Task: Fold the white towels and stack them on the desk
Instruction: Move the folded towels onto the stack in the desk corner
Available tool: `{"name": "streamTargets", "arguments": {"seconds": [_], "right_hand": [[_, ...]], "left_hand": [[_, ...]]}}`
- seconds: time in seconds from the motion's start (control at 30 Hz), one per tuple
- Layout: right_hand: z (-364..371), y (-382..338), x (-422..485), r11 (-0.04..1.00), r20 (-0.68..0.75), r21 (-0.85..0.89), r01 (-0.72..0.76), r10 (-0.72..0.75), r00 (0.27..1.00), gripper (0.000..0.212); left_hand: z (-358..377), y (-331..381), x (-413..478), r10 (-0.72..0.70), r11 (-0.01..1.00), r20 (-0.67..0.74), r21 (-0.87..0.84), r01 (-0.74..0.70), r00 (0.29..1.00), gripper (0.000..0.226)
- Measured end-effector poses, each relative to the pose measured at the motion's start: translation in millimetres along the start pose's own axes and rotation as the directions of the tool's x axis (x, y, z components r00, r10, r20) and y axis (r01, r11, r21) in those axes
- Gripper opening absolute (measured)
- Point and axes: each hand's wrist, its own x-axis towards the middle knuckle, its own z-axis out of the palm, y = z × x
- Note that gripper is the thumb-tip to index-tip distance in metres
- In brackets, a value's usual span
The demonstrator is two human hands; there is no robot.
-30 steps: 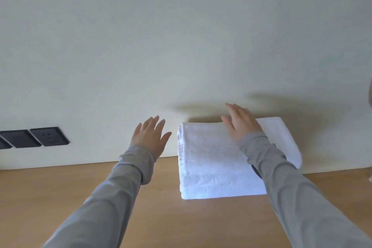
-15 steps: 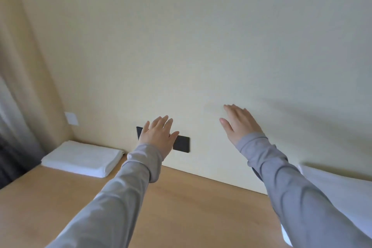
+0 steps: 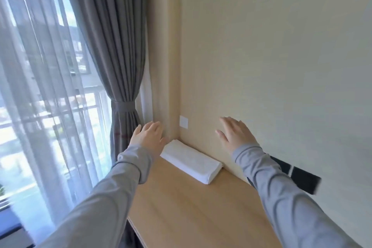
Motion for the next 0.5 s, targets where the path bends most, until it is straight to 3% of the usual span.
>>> {"name": "streamTargets", "arguments": {"seconds": [0.2, 0.5], "right_hand": [[58, -38, 48, 0.998, 0.115, -0.054, 0.042, -0.035, 0.993, 0.051], [159, -37, 152, 0.996, 0.210, -0.074, -0.057, 0.071, 0.975, 0.055]], "left_hand": [[26, -66, 29, -0.076, 0.997, -0.041, 0.012, 0.076, 0.996, 0.055], [75, -99, 149, 0.050, 0.999, -0.021, 0.011, -0.050, 0.999, 0.054]]}}
